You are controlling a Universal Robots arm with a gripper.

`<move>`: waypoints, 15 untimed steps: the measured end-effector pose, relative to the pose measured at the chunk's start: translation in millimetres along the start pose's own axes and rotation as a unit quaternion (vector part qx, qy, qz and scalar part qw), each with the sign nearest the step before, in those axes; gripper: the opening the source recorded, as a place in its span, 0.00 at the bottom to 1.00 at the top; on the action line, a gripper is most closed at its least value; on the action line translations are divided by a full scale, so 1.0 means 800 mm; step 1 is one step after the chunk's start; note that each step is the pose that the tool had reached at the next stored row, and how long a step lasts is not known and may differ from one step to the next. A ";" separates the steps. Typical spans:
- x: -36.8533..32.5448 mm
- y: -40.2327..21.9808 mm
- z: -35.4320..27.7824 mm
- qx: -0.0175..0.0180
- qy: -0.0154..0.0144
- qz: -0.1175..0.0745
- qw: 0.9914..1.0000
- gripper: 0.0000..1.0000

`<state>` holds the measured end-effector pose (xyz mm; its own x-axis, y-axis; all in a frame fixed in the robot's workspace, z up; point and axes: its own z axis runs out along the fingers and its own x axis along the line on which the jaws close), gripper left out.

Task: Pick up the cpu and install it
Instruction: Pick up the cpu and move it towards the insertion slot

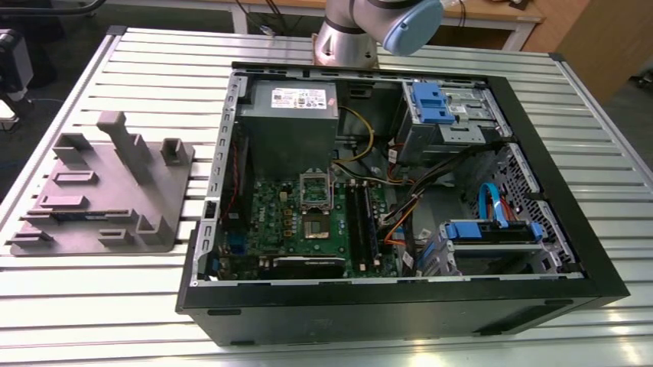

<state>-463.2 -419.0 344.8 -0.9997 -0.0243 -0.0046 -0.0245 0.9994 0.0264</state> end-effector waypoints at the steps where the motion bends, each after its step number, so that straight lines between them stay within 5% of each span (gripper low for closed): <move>1: 0.0000 0.0000 -0.0003 0.000 0.000 0.000 1.000 0.47; 15: 0.0000 0.0001 -0.0047 0.000 0.000 0.000 1.000 0.47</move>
<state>-463.2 -419.0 348.6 -0.9997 -0.0243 -0.0046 -0.0244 0.9994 0.0264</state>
